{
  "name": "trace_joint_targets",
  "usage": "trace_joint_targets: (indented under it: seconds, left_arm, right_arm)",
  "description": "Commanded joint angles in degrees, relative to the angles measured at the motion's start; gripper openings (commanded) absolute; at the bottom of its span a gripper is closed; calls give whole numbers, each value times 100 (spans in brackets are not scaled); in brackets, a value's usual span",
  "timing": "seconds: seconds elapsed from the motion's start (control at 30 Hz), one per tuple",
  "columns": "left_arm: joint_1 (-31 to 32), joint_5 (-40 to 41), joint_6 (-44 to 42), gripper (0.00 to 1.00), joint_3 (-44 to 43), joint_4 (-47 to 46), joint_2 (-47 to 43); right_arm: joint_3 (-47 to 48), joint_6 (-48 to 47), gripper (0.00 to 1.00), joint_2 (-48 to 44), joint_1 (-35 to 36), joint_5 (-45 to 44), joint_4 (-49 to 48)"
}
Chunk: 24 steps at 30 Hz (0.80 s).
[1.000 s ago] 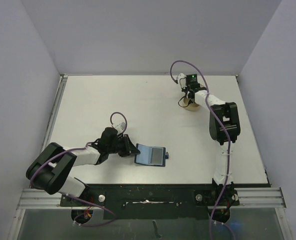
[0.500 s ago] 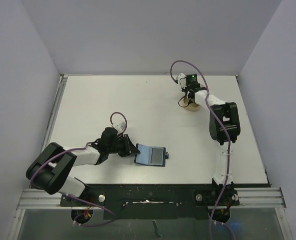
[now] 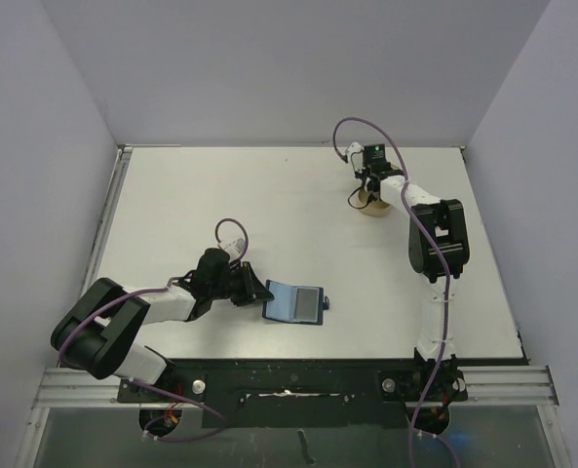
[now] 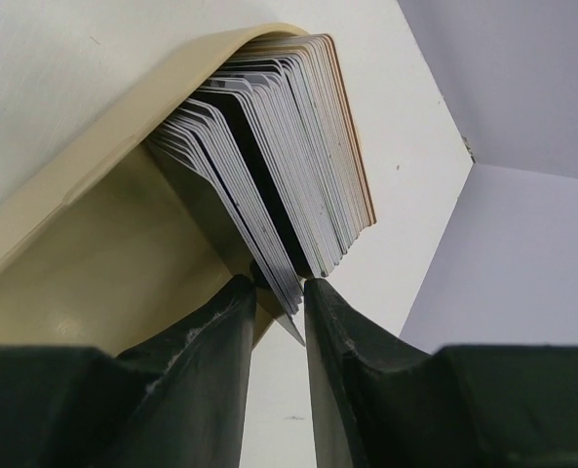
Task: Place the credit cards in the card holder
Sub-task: Pick up the credit card from the storage box.
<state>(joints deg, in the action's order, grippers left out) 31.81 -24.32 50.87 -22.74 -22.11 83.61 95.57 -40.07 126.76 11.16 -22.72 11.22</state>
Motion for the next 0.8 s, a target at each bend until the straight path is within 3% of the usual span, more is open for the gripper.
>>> trace_joint_targets:
  seconds: [0.0,0.13,0.6,0.77]
  left_arm:
    - [-26,-91,24,10,-37,-213,-74]
    - [-27,-108,25,10,-38,-228,-56]
    - [-30,-115,38,10,-22,-257,-60]
    - [-26,-126,52,10,-20,-292,-43]
  right_arm:
    - [337,-44,26,-398,-48,-171,-92]
    - [365,-49,21,-407,-47,-152,-59]
    - [520,-53,22,-409,-44,-186,-13]
    - [625,38,10,-445,-27,-45,242]
